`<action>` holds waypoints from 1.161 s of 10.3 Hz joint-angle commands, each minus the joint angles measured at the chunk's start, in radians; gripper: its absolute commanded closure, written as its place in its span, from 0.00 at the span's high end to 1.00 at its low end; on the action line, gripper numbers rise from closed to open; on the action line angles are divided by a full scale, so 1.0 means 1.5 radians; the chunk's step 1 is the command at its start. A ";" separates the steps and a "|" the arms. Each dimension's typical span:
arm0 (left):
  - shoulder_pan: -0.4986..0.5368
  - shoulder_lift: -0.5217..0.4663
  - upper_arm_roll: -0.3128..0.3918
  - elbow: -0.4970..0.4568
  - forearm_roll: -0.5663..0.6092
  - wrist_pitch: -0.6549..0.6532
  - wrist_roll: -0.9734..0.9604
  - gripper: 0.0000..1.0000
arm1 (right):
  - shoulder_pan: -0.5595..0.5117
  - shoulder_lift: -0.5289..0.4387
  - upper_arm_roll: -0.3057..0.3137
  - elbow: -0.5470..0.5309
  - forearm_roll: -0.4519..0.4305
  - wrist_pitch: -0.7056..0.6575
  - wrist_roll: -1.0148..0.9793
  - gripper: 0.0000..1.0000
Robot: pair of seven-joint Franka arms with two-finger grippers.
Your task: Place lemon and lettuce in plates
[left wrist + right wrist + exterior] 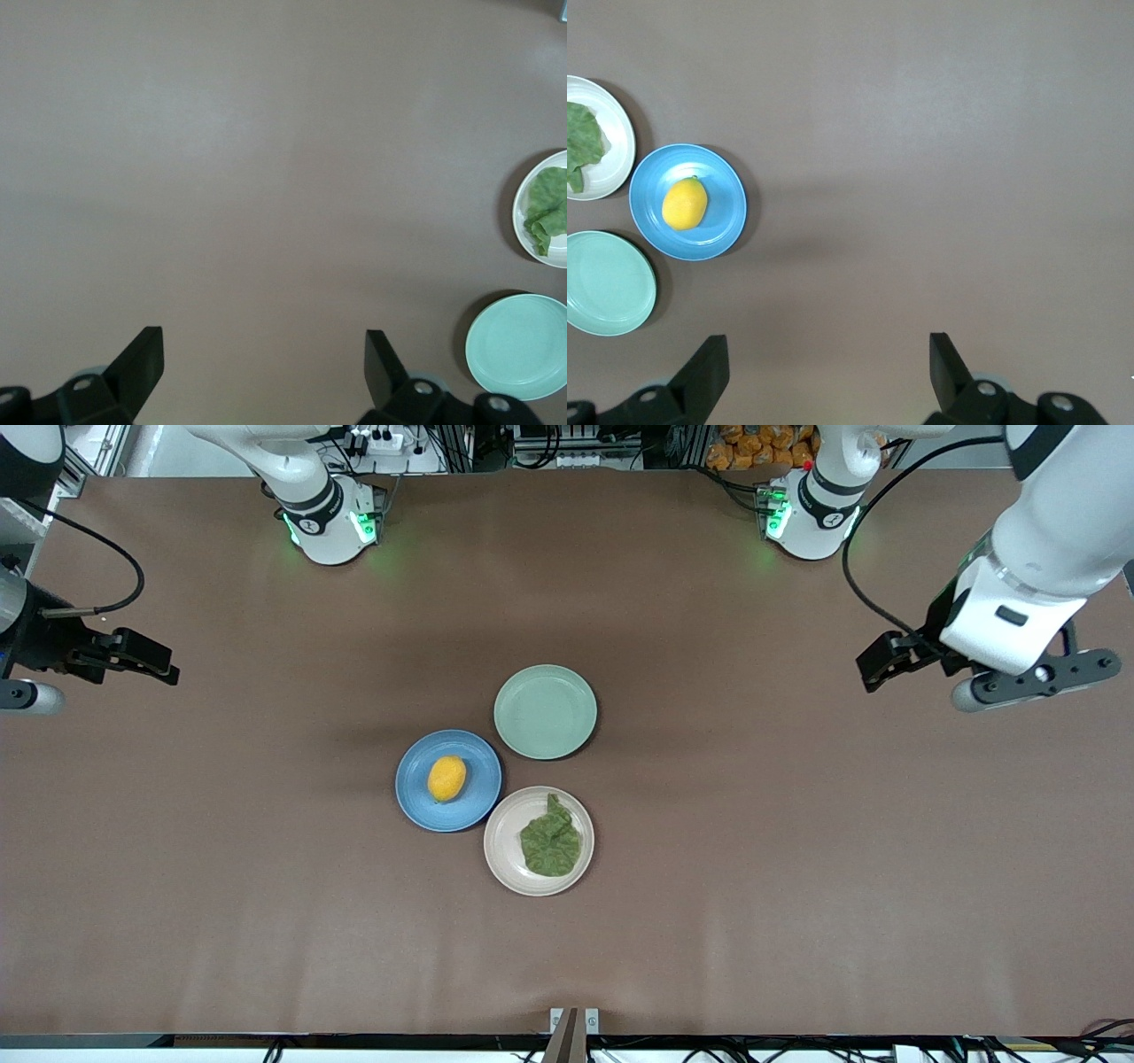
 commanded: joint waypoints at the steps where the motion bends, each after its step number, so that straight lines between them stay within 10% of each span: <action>1: 0.014 -0.048 -0.005 -0.050 -0.017 0.001 0.015 1.00 | -0.010 -0.014 0.009 -0.014 -0.013 0.000 -0.004 1.00; 12: 0.063 -0.124 -0.006 -0.120 -0.008 0.001 0.099 1.00 | -0.009 -0.012 0.010 -0.013 -0.013 -0.009 -0.004 1.00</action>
